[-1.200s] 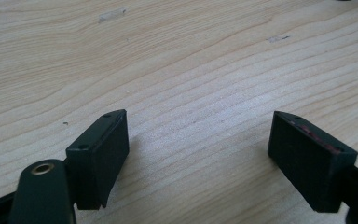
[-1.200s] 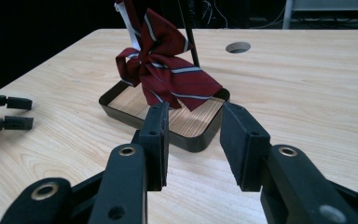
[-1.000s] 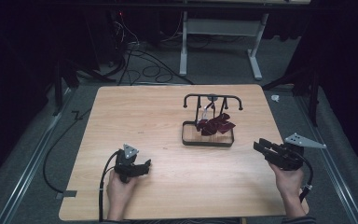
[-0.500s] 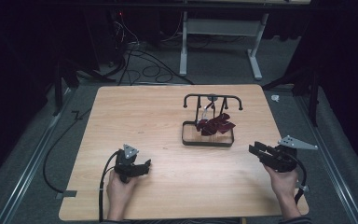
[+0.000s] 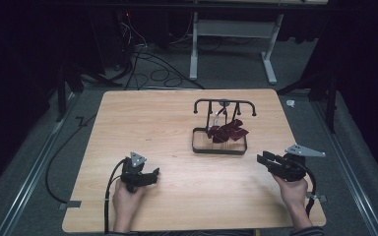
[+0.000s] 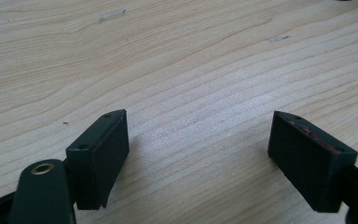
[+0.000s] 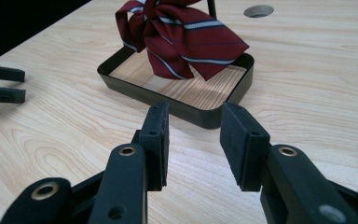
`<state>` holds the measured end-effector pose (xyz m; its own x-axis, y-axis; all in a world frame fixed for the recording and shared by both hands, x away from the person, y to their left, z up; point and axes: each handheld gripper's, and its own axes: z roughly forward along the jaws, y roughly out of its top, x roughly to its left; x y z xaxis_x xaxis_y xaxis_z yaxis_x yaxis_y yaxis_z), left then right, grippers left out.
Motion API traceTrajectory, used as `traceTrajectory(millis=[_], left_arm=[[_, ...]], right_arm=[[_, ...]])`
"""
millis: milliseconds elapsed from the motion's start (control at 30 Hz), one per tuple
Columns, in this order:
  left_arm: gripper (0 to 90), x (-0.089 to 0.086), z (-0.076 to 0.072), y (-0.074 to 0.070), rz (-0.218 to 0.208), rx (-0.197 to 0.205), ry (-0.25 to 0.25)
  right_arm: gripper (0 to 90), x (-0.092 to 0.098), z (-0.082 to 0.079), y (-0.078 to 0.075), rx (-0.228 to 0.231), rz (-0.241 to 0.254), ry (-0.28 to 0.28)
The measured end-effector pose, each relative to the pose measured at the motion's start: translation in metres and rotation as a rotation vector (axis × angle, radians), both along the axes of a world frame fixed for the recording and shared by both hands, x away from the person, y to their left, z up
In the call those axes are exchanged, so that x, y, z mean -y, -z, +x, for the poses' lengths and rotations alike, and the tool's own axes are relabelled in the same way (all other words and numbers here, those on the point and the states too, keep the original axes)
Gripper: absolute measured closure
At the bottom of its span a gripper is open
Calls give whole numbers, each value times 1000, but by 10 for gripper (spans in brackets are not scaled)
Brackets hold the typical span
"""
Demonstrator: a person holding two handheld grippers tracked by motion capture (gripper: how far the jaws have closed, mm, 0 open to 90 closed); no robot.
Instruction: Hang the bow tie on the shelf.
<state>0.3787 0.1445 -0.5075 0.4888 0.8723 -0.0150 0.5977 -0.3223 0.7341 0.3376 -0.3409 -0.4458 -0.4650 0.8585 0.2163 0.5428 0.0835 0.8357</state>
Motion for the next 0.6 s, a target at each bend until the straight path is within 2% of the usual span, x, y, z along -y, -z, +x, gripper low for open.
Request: traceTrajectory(millis=[600], left_arm=[[207,0,0,0,0,0,0]], right_arm=[[641,-11,9,16,-42,-39,-10]])
